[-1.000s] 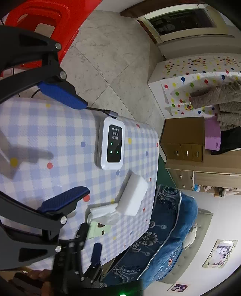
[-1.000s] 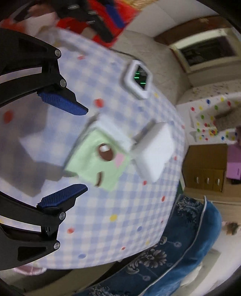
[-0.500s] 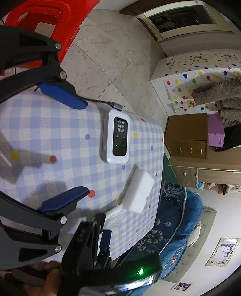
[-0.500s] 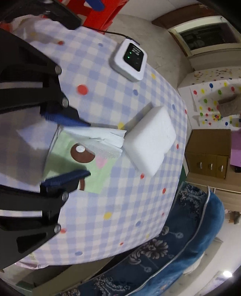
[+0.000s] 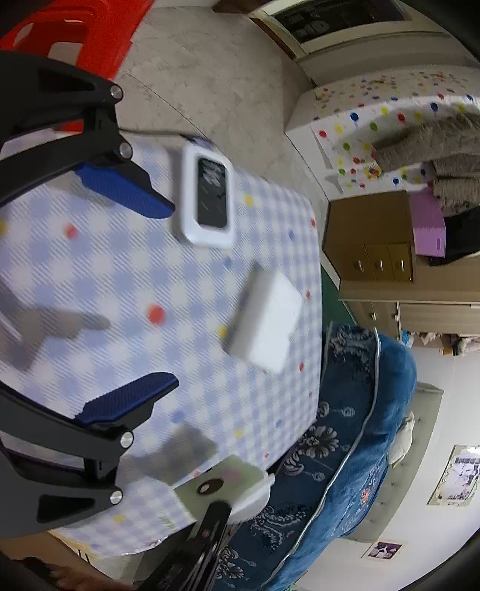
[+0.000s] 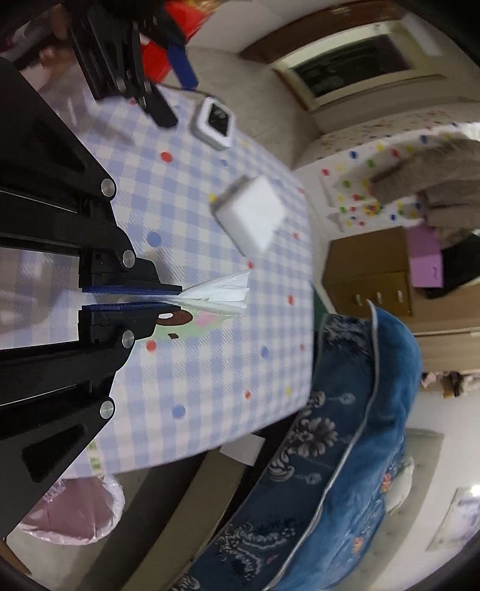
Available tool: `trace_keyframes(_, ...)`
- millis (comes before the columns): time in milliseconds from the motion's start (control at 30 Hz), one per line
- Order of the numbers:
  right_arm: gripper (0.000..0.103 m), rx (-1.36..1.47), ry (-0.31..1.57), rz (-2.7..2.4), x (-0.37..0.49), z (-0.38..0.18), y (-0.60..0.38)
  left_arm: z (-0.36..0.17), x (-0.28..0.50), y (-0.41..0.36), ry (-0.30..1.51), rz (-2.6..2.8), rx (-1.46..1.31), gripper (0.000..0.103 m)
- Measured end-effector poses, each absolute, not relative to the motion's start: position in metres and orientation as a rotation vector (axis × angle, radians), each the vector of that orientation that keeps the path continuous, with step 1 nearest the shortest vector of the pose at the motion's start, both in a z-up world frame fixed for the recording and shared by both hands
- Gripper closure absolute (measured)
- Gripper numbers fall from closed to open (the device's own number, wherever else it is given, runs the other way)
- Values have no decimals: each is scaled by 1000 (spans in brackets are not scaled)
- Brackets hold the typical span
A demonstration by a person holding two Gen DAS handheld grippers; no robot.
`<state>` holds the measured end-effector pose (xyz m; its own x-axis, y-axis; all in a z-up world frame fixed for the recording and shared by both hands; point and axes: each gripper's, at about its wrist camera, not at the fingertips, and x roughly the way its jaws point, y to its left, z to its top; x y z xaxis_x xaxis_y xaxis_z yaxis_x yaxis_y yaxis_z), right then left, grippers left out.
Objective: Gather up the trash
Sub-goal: 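Return the right gripper to the table and grasp the green-and-white napkin pack, then grasp the white foam block with the left gripper while the right holds the napkin pack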
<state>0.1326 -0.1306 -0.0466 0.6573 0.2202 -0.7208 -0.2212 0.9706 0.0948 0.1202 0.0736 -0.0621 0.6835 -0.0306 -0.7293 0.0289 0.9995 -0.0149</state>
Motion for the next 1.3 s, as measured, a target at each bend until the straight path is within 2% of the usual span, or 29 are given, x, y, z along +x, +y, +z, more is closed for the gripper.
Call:
trace_keyframes(33, 100, 9, 810, 247, 132, -45, -136, -63, 128, 68, 823, -46, -11, 23)
trace_keyframes(67, 100, 21, 805, 247, 132, -43, -141, -64, 136, 62, 831, -57, -19, 30)
trace_keyframes(200, 100, 64, 800, 258, 131, -42, -159, -72, 168, 41, 851, -60, 0, 39)
trace_keyframes(567, 100, 118, 788, 272, 123, -41, -189, -90, 225, 23, 911, -1, -28, 39)
trace_keyframes(633, 100, 120, 789, 271, 122, -40, -192, -95, 233, 20, 928, 5, -21, 53)
trace_keyframes(667, 100, 120, 788, 272, 121, -40, -193, -97, 236, 19, 940, 0, -17, 77)
trace_keyframes(700, 100, 120, 788, 273, 119, -40, -195, -98, 235, 19, 945, -15, -19, 82)
trace_keyframes(933, 100, 130, 773, 285, 103, -33, -200, -64, 180, 20, 814, -141, -18, 85)
trace_keyframes(1300, 100, 115, 806, 299, 73, -39, -196, -47, 90, 1, 776, -202, 55, 85)
